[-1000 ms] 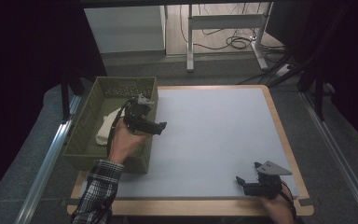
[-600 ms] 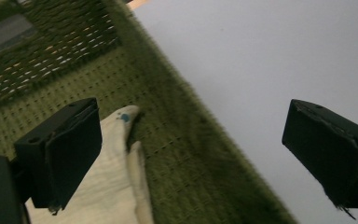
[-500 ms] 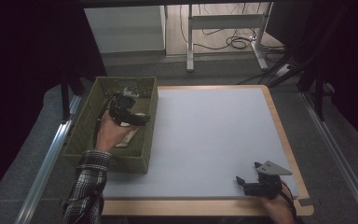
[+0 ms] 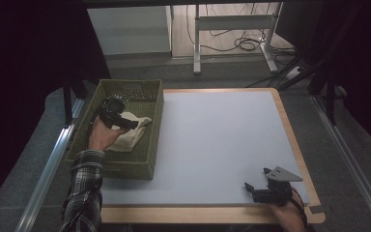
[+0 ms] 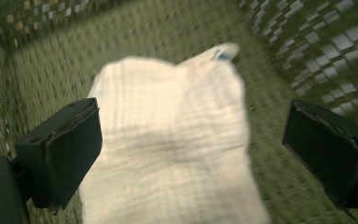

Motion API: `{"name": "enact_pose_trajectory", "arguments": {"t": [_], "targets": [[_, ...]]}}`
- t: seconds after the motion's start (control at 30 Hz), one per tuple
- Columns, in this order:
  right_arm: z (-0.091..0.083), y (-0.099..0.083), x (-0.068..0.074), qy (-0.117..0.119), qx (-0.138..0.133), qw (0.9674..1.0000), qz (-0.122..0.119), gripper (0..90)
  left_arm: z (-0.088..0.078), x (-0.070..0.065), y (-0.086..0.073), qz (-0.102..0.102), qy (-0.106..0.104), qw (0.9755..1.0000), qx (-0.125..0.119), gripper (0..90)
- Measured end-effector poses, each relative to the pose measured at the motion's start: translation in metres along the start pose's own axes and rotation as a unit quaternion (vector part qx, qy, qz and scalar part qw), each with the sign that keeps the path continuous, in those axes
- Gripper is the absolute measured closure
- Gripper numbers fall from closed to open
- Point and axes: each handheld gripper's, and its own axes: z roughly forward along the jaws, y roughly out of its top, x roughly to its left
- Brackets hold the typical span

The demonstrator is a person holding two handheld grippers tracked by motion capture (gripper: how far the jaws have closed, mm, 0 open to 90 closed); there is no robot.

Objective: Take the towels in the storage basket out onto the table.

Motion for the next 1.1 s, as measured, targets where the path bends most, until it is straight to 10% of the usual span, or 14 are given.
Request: {"name": "enact_pose_trajectory", "arguments": {"t": [0.3, 0.57, 0.97, 1.1], "targets": [[0.0, 0.0, 0.0, 0.0, 0.0, 1.0, 0.0, 6.2, 0.03, 0.018, -0.011, -0.021, -0.008, 0.9963, 0.083, 3.6], [0.0, 0.0, 0.0, 0.0, 0.0, 1.0, 0.0, 6.2, 0.051, 0.014, -0.016, -0.013, -0.001, 0.9844, 0.176, 8.4], [0.0, 0.0, 0.0, 0.0, -0.001, 1.0, 0.0, 6.2, 0.047, 0.014, -0.018, -0.048, -0.064, 0.9784, 0.191, 74.8], [0.0, 0.0, 0.0, 0.0, 0.0, 1.0, 0.0, 6.2, 0.047, 0.013, -0.015, -0.047, -0.061, 0.9774, 0.197, 81.4]]}}
